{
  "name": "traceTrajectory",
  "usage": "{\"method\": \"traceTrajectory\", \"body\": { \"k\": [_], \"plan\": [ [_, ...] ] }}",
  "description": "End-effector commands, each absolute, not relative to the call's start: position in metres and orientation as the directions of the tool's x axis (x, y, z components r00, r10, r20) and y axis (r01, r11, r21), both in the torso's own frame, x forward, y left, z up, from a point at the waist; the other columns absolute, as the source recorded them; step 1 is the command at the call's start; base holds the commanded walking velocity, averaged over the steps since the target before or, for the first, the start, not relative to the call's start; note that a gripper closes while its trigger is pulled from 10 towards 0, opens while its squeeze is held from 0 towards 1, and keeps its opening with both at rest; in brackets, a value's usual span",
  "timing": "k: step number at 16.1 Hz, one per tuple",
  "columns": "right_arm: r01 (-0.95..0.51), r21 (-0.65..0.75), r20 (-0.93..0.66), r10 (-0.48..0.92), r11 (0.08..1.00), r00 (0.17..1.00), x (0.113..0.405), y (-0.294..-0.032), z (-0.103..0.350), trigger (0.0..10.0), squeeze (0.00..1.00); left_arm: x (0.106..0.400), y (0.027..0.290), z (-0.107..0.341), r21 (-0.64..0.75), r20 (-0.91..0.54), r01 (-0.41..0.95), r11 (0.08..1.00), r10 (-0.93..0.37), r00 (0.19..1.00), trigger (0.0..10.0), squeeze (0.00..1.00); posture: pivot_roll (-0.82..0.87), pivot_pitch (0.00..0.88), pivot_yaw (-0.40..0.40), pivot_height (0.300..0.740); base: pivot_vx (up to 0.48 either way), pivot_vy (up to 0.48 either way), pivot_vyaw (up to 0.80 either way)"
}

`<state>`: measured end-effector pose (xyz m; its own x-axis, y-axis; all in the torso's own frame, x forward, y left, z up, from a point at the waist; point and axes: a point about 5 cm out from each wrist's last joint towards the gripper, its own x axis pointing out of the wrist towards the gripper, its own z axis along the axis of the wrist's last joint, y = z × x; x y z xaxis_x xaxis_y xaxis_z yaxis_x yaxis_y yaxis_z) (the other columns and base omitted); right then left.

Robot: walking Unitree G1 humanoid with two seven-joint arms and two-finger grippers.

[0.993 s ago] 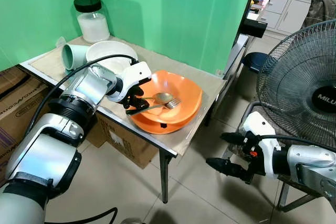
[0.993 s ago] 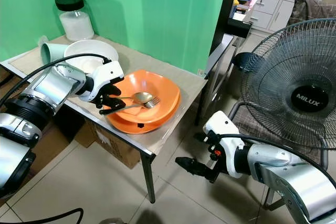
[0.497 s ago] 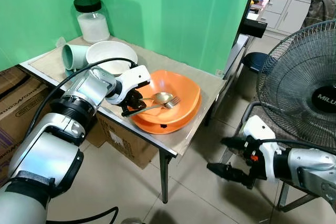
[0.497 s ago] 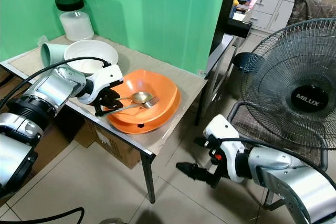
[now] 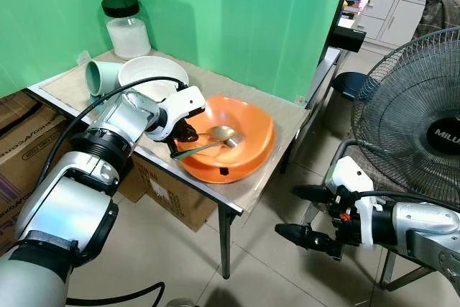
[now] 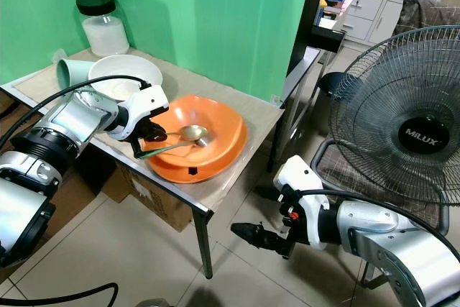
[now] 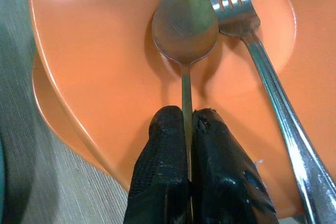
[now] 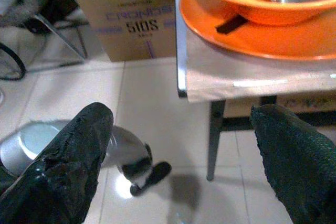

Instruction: Setting the table

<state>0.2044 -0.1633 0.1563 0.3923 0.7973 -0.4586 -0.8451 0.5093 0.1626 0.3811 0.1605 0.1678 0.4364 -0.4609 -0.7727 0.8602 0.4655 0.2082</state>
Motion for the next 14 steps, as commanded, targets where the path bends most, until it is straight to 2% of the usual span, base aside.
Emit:
{"method": "traceTrajectory", "body": {
  "k": [1,5,9,11,14],
  "plan": [
    [-0.854,0.132,-0.419,0.809,0.503,0.412,0.207,-0.164,0.167,10.0,0.0,0.384,0.159,0.175,0.226,-0.765,0.857,0.462,-0.46,0.45,0.0,0.0,0.05,0.0,0.0,0.74,0.0,0.0,0.0],
    [-0.851,0.13,-0.398,0.813,0.509,0.425,0.208,-0.163,0.168,10.0,0.0,0.385,0.16,0.175,0.228,-0.765,0.856,0.464,-0.459,0.452,0.0,0.0,0.05,0.0,0.0,0.74,0.0,0.0,0.0],
    [-0.827,0.1,-0.377,0.79,0.553,0.483,0.214,-0.166,0.17,10.0,0.0,0.39,0.162,0.185,0.259,-0.729,0.831,0.492,-0.465,0.503,0.0,0.0,0.05,0.0,0.002,0.74,0.0,0.0,0.0],
    [-0.757,0.044,-0.329,0.725,0.653,0.606,0.228,-0.174,0.176,10.0,0.0,0.4,0.161,0.217,0.311,-0.584,0.771,0.556,-0.529,0.616,0.0,0.0,0.05,0.0,0.004,0.74,0.0,0.0,0.0],
    [-0.7,0.001,-0.282,0.672,0.714,0.685,0.233,-0.174,0.177,10.0,0.0,0.402,0.151,0.234,0.312,-0.447,0.745,0.589,-0.601,0.663,0.0,0.0,0.05,0.0,0.004,0.74,0.0,0.0,0.0]
  ]
}}
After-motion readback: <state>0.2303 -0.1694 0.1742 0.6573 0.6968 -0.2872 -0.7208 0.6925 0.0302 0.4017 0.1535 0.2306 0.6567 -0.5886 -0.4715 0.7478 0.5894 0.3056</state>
